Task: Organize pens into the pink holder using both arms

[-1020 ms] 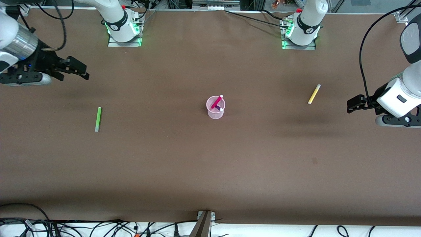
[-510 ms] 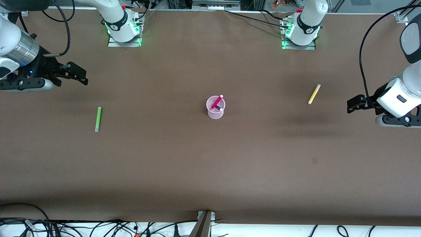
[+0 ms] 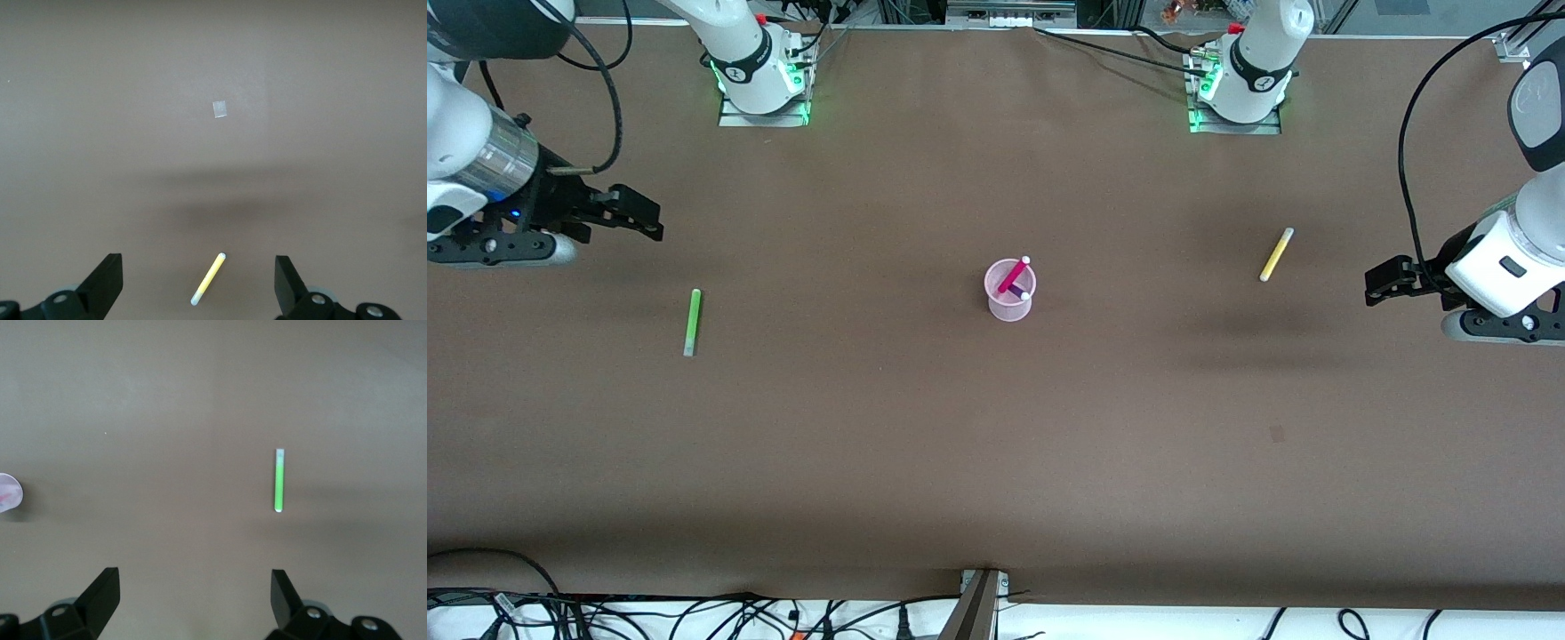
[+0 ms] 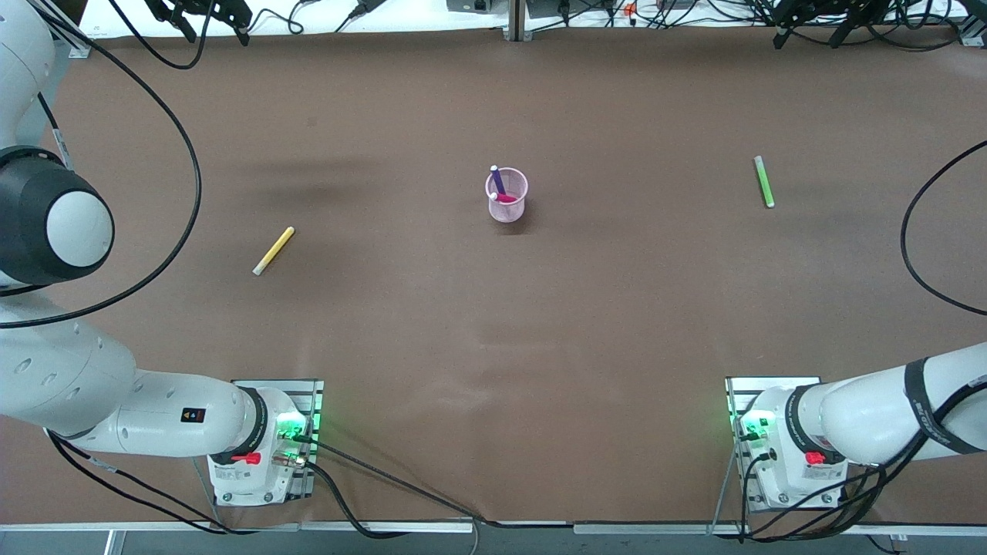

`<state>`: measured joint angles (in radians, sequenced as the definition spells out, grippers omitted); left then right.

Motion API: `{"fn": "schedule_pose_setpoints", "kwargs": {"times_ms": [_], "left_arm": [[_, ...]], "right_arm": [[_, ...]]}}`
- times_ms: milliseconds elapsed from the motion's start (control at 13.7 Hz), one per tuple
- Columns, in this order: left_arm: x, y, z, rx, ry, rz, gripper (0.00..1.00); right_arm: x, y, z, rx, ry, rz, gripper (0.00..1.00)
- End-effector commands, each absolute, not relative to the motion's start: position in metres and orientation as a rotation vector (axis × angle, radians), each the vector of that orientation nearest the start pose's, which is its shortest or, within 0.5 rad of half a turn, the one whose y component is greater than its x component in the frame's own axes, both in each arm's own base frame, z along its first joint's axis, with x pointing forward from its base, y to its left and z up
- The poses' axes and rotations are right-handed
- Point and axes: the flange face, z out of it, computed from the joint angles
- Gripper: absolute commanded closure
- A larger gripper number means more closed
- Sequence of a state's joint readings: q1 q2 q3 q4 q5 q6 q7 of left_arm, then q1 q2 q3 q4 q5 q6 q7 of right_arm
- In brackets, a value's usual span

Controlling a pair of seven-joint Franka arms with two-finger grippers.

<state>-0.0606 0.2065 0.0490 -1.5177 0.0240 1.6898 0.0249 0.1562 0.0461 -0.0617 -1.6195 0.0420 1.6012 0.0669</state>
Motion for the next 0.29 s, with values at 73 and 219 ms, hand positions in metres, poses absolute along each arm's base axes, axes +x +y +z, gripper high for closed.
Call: {"fn": "schedule_pose_setpoints", "kwargs": {"times_ms": [73,219], "left_arm": [[0.6204,-0.0075,0.5399,-3.124,0.089,0.038,0.00],[0.6204,-0.0066,0.5399,-3.123,0.087,0.038,0.00]], "right_arm": [[0.5532,0.0516,0.5975,-3.136,-0.096,0.114,0.00],[0.5527,0.0519,0.5978,-3.140,-0.101,0.118,0.00]]}}
